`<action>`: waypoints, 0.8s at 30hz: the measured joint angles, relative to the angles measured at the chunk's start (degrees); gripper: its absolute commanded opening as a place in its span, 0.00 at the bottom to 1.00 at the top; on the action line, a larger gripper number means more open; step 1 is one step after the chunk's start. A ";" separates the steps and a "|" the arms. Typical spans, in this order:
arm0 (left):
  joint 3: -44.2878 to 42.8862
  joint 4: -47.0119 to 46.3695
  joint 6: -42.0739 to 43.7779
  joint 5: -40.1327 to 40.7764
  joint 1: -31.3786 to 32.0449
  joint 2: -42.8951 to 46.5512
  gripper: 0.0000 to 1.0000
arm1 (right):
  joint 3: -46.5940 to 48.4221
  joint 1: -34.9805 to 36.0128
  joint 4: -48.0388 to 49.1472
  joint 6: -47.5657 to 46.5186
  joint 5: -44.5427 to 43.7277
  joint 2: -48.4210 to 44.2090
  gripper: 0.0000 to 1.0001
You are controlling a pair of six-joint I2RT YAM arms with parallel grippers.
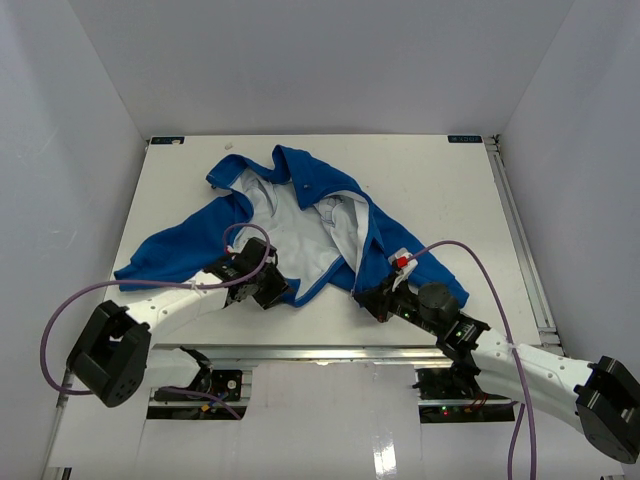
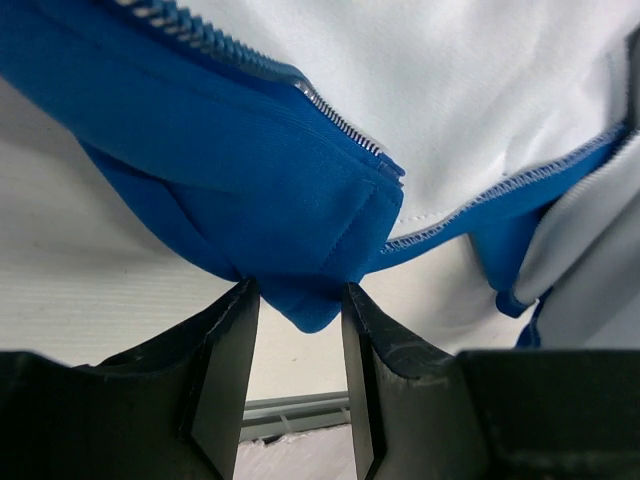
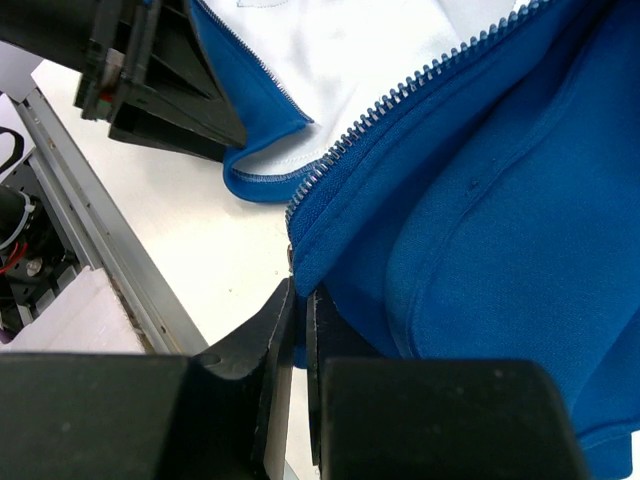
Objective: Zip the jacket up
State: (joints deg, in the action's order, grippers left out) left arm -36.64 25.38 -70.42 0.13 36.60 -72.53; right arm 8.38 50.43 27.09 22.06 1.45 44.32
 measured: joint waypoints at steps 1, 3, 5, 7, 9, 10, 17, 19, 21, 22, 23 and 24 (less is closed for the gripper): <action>-0.28 -0.20 -0.02 -0.36 0.00 -1.34 0.48 | 0.00 0.00 0.01 0.00 -0.01 0.02 0.08; -1.18 -0.12 0.04 -0.97 0.00 -3.64 0.48 | 0.00 0.00 0.01 -0.01 -0.09 0.02 0.08; -2.74 -0.41 0.08 -1.26 0.00 -6.23 0.47 | 0.00 0.00 -0.02 -0.02 -0.22 0.02 0.08; -3.57 -0.76 0.09 -1.47 0.00 -7.59 0.46 | 0.00 0.00 -0.03 -0.04 -0.24 -0.02 0.08; -3.96 -0.99 0.11 -1.82 0.00 -8.49 0.45 | 0.00 0.01 -0.05 -0.04 -0.25 -0.06 0.08; -4.10 -1.08 0.12 -2.01 0.00 -8.87 0.45 | 0.00 0.02 -0.05 -0.04 -0.26 -0.07 0.08; -4.31 -0.30 0.02 -2.08 0.00 -8.18 0.47 | -0.02 0.07 -0.10 -0.04 -0.43 -0.11 0.08; -4.80 1.22 -0.55 -1.30 0.00 -7.45 0.47 | -0.02 0.07 -0.14 -0.04 -0.44 -0.13 0.08; -6.07 3.28 -1.96 -0.30 0.00 -6.99 0.47 | -0.02 0.09 -0.17 -0.04 -0.45 -0.16 0.08; -6.86 4.15 -2.51 0.02 0.00 -6.93 0.47 | -0.02 0.10 -0.18 -0.04 -0.46 -0.16 0.08; -7.75 4.97 -3.01 0.36 0.00 -6.94 0.47 | -0.02 0.11 -0.18 -0.04 -0.46 -0.16 0.08; -8.65 5.66 -3.47 0.72 0.00 -6.97 0.47 | -0.02 0.11 -0.18 -0.04 -0.47 -0.16 0.08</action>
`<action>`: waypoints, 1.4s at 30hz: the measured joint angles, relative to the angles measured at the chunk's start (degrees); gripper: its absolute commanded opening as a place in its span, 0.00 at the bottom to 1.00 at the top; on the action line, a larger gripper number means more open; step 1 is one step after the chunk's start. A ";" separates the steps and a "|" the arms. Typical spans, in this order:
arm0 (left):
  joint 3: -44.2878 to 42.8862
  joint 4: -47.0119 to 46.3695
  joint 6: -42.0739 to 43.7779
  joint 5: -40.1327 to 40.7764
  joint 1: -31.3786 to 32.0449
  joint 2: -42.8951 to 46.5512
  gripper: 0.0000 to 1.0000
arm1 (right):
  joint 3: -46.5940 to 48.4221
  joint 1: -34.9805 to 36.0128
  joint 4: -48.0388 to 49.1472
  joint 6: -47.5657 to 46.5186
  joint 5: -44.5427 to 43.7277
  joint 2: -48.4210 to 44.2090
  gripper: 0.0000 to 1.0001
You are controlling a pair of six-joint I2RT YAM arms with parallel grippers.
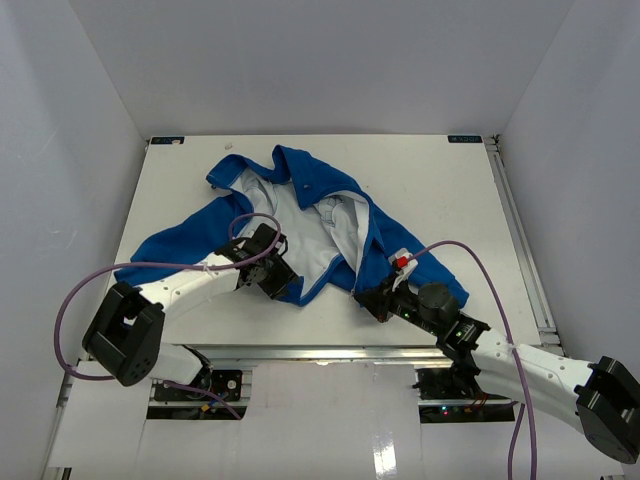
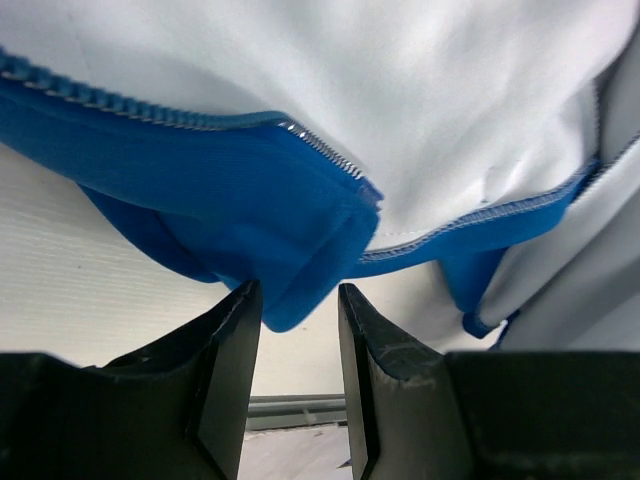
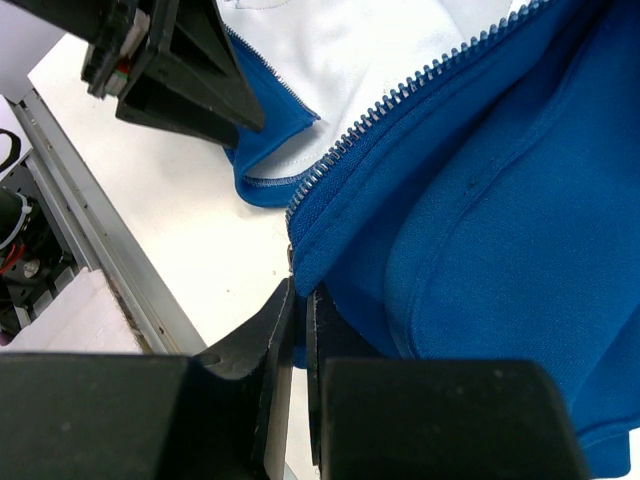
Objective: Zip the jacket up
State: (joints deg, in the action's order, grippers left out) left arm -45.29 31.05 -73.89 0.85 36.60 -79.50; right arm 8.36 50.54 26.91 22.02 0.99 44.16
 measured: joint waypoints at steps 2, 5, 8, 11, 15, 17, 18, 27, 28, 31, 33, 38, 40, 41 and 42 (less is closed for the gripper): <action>-2.17 2.06 -0.87 0.95 0.00 -0.43 0.48 | 0.00 0.00 -0.04 0.00 -0.01 0.01 0.08; -5.94 6.07 -2.00 2.92 0.00 -2.22 0.48 | 0.01 0.00 -0.23 -0.01 -0.53 0.02 0.08; -8.35 8.56 -2.92 4.49 0.00 -3.50 0.48 | 0.00 0.00 -0.30 -0.02 -1.08 0.02 0.08; -8.60 9.92 -3.72 4.94 0.00 -3.63 0.48 | 0.02 0.02 -0.33 -0.02 -1.20 0.08 0.08; -8.70 10.59 -4.24 4.82 -0.06 -5.14 0.48 | 0.02 0.11 -0.49 -0.04 -1.44 0.09 0.08; -8.71 10.35 -4.36 4.20 -0.12 -6.81 0.48 | 0.00 0.11 -0.54 -0.04 -1.56 0.09 0.08; -8.71 10.16 -4.39 3.75 -0.14 -7.70 0.48 | 0.00 0.11 -0.58 -0.04 -1.64 0.09 0.08; -8.71 8.79 -4.93 2.09 -0.38 -12.20 0.52 | 0.02 0.11 -0.71 -0.06 -2.00 0.09 0.08; -8.69 8.65 -5.10 2.14 -0.44 -12.22 0.52 | 0.02 0.11 -0.71 -0.07 -2.02 0.09 0.08; -8.47 8.29 -6.06 2.96 -0.65 -12.22 0.47 | 0.02 0.11 -0.71 -0.07 -2.11 0.09 0.08; -7.94 7.93 -6.61 3.30 -0.80 -12.24 0.39 | 0.00 0.11 -0.71 -0.07 -2.11 0.07 0.08; -6.02 7.21 -8.37 3.83 -0.92 -11.76 0.15 | 0.00 0.11 -0.71 -0.08 -2.14 0.04 0.08; -5.25 6.85 -8.76 4.07 -0.92 -11.23 0.04 | 0.01 0.11 -0.72 -0.07 -2.14 0.00 0.08; -4.87 6.65 -8.87 4.10 -0.92 -10.93 0.01 | 0.02 0.11 -0.73 -0.07 -2.14 -0.03 0.08; -4.51 6.40 -8.99 4.13 -0.92 -10.63 0.00 | 0.02 0.11 -0.74 -0.07 -2.14 -0.09 0.08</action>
State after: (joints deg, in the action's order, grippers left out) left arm -49.80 37.44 -82.88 4.98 35.68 -90.14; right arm 8.38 50.65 26.17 21.96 -1.15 44.07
